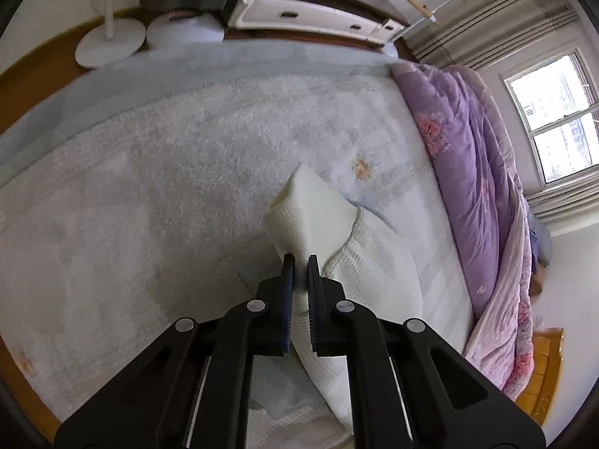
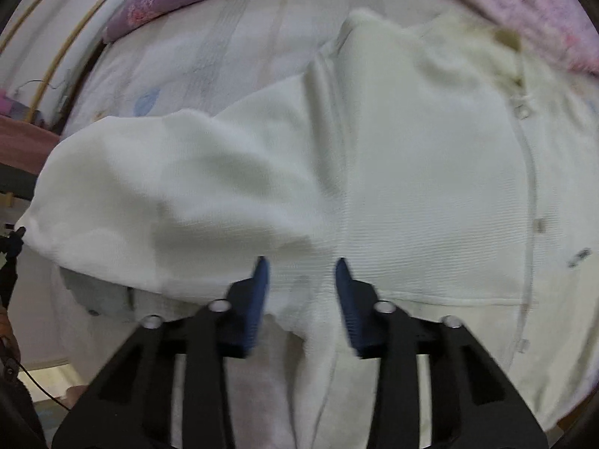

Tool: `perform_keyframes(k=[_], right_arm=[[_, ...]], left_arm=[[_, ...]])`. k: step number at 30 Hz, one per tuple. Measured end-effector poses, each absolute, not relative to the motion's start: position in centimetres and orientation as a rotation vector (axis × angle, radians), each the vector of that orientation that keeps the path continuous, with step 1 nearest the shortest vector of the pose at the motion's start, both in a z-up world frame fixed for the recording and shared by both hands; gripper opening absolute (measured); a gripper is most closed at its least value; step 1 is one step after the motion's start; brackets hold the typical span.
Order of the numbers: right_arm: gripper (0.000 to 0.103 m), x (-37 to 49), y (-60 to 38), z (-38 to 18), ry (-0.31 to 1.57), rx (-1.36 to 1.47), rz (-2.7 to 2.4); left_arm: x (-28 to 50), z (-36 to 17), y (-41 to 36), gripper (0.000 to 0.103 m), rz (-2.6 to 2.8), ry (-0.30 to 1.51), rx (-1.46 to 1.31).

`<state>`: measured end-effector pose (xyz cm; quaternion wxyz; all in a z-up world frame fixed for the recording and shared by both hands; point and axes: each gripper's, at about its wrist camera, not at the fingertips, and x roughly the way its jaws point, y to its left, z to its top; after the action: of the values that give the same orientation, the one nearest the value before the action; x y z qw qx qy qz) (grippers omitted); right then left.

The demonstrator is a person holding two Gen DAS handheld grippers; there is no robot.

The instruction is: Fold large clothes

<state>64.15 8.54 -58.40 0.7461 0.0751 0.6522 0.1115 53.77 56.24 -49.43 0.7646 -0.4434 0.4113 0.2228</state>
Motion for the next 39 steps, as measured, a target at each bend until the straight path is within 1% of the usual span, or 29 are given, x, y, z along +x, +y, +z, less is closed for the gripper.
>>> perform_keyframes(k=[1,3,5,7,10,13,16,19,23,24,25,30,33,35,39], right_arm=[[0.013,64.2,8.6,-59.0,1.440,0.176,0.257],[0.008,64.4,8.6,-61.2,1.495,0.216,0.272],[0.007,64.3,8.9,-64.0,1.593,0.299,0.332],[0.007,64.2,9.3,-65.3,1.623,0.306,0.363],[0.007,64.3,7.9,-64.3,1.593,0.367,0.413],[0.007,64.1,4.0,-60.8,1.494,0.427,0.455],[0.007,63.9,-2.5,-57.6,1.403,0.469,0.445],[0.007,63.5,-10.3,-54.7,1.313,0.492,0.384],[0.007,62.1,-21.7,-52.2,1.229,0.523,0.255],[0.007,61.6,-24.7,-51.8,1.210,0.536,0.216],[0.010,61.2,-26.5,-51.8,1.196,0.544,0.192],[0.010,58.6,-39.5,-51.2,1.107,0.587,0.034],[0.010,56.8,-44.9,-51.4,1.069,0.620,-0.063],[0.010,55.4,-48.4,-51.3,1.046,0.647,-0.122],[0.010,53.2,-54.0,-51.4,0.991,0.681,-0.224]], left_arm=[[53.9,-48.5,55.6,0.006,0.472,0.871,-0.945],[54.0,-45.6,54.0,0.006,0.431,0.819,-0.915],[53.5,-42.8,52.4,0.006,0.383,0.771,-0.899],[53.5,-40.2,50.1,0.006,0.328,0.754,-0.867],[54.4,-36.8,45.8,0.006,0.259,0.732,-0.780],[56.2,-33.9,39.7,0.006,0.150,0.706,-0.725],[58.8,-33.2,32.1,0.006,0.027,0.718,-0.700],[61.5,-34.4,23.9,0.006,-0.055,0.770,-0.646],[64.7,-38.6,11.9,0.006,-0.153,0.864,-0.580],[65.5,-40.0,8.4,0.006,-0.183,0.898,-0.562],[66.0,-41.1,6.0,0.006,-0.206,0.924,-0.557],[68.2,-47.0,-7.2,0.006,-0.236,1.037,-0.364],[68.3,-50.9,-13.7,0.006,-0.263,1.116,-0.274],[67.9,-52.8,-16.4,0.006,-0.287,1.151,-0.246],[67.7,-54.4,-21.4,0.006,-0.359,1.175,-0.224]])
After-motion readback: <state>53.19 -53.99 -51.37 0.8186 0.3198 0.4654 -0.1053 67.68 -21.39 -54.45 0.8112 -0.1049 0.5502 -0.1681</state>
